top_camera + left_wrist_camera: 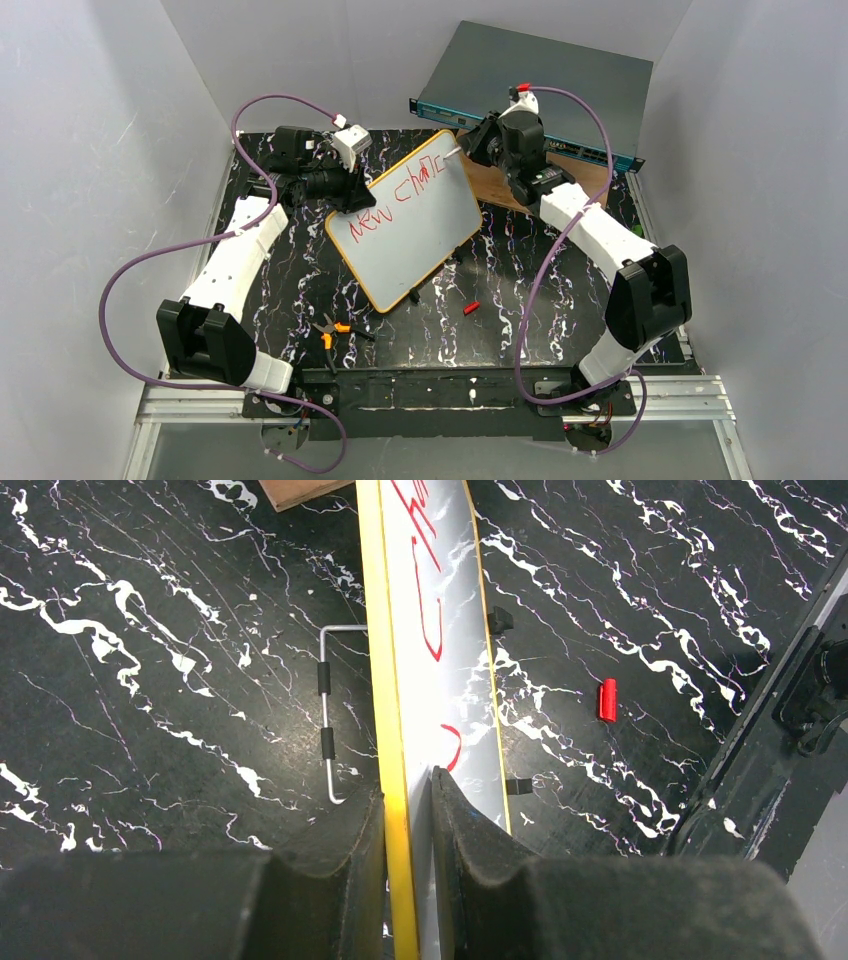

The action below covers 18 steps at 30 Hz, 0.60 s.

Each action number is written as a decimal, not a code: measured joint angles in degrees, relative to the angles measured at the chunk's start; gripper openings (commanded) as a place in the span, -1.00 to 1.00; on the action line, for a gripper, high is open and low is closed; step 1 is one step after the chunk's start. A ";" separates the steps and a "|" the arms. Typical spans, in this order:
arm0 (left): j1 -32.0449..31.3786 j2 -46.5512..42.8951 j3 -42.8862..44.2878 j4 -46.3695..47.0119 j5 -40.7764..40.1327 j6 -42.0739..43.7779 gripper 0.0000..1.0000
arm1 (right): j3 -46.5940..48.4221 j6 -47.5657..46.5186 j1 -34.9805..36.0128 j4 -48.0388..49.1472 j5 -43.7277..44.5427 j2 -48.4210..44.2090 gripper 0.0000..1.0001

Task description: Write a sentence on the whiteboard

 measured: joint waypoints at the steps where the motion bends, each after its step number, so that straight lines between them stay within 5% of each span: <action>1: 0.00 0.00 0.02 0.00 0.00 0.02 -1.00 | 0.20 0.00 -0.02 -0.04 0.20 0.07 -0.97; 18: -0.02 0.00 0.04 -0.22 -0.20 0.02 -1.00 | 3.69 -0.07 -0.83 -1.31 0.96 1.99 -0.97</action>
